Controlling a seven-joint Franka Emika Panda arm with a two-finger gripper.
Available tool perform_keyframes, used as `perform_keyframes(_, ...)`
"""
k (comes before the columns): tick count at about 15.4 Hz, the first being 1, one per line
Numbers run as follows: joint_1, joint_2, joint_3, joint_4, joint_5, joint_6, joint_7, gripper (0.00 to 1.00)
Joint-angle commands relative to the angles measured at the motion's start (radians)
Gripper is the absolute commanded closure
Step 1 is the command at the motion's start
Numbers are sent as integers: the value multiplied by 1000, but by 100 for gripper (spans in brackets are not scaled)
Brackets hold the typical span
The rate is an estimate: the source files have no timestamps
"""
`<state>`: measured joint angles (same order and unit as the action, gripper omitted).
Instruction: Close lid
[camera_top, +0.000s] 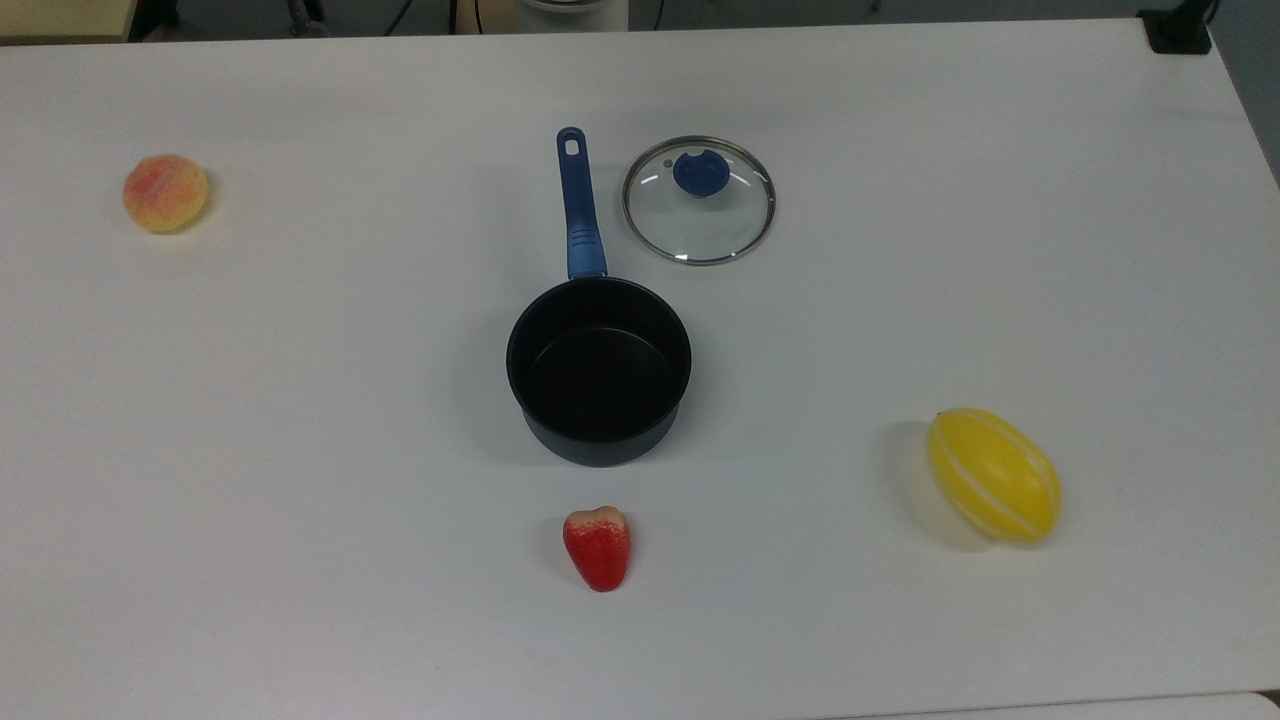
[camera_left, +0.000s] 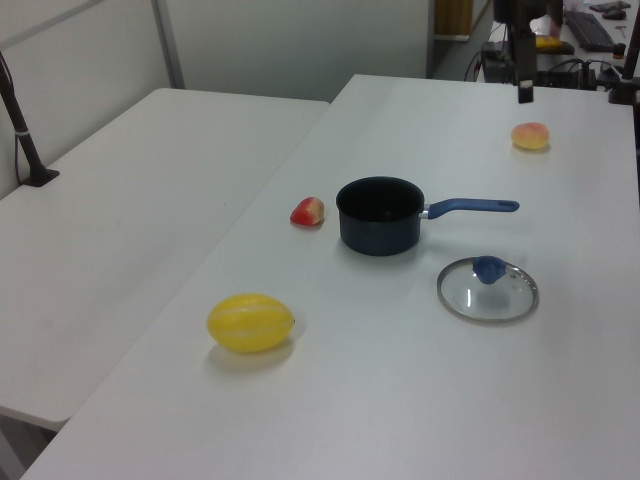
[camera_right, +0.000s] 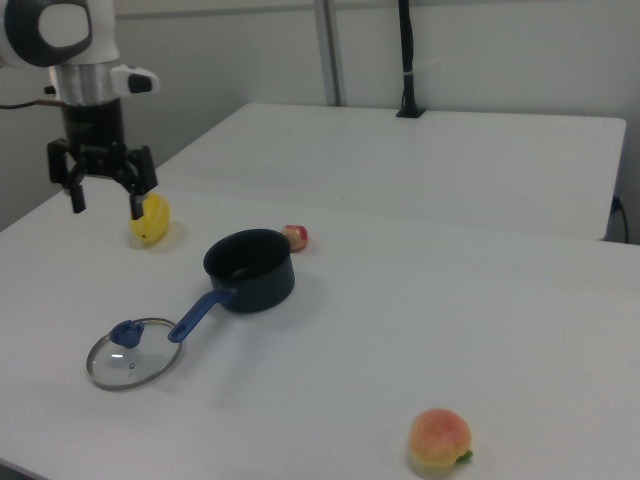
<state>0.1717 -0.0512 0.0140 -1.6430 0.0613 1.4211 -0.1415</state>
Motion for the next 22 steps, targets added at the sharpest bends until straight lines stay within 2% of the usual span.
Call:
perform_keyframes(1, -9, -24, 79, -84, 20, -16, 150, 0)
perform_keyframes(4, -9, -36, 119, -177, 40, 31, 197, 0)
perform_keyframes(11, -9, -45, 216, -414, 45, 382, 367, 0)
perform_keyframes(18, -6, -33, 230, -592, 8, 720, 375, 0)
perform_keyframes(22, -5, -4, 231, -626, -20, 801, 375, 0)
